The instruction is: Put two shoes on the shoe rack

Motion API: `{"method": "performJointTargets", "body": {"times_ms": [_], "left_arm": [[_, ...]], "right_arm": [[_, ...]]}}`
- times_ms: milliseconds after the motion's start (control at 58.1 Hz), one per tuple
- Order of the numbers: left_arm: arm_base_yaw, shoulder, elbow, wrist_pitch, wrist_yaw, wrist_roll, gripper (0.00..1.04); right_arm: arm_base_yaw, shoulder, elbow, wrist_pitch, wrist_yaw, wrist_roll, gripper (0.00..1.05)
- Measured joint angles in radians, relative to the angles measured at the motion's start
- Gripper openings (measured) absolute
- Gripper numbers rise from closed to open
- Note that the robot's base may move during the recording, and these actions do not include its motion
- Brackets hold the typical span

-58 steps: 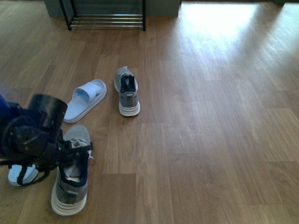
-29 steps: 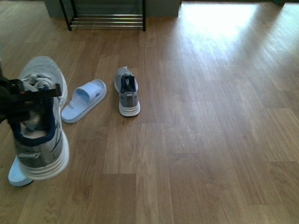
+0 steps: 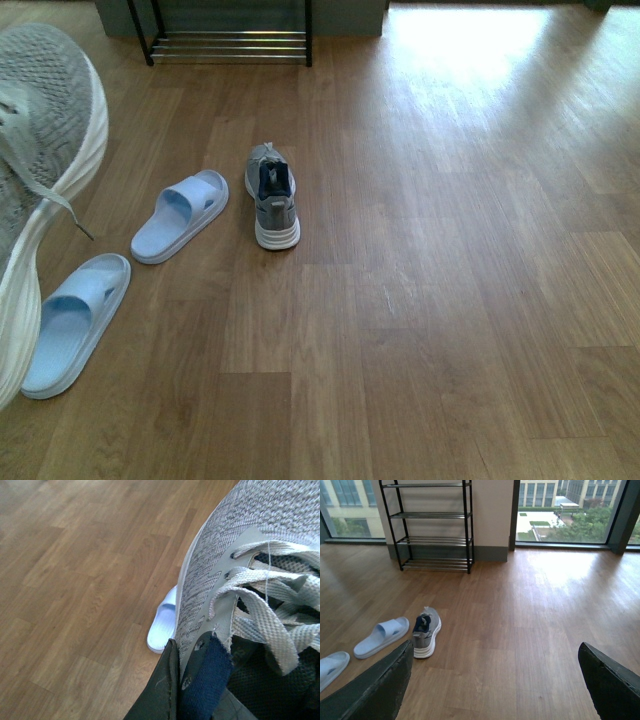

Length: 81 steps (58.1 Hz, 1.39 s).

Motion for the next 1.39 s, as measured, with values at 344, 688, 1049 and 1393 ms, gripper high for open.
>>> {"method": "performJointTargets", "body": {"times_ms": [344,688,1049,1393], "left_arm": [[-0.004,-0.012,0.000,-0.004,-0.011,-0.015,0.02],[-0.007,-0.012,0.000,-0.004,-0.010,-0.018,0.02],[-0.006,-0.012,0.000,-0.004,-0.016,-0.018,0.02],[-0.006,-0.012,0.000,-0.004,-0.012,-0.018,0.02]], "right_arm": [[0.000,0.000,0.000,0.000,0.000,0.000,0.95],[0.000,0.000,0.000,0.000,0.002,0.000,0.95],[0.000,0.000,0.000,0.000,-0.001,0.000,0.95],[0.000,0.000,0.000,0.000,0.000,0.000,0.95]]}}
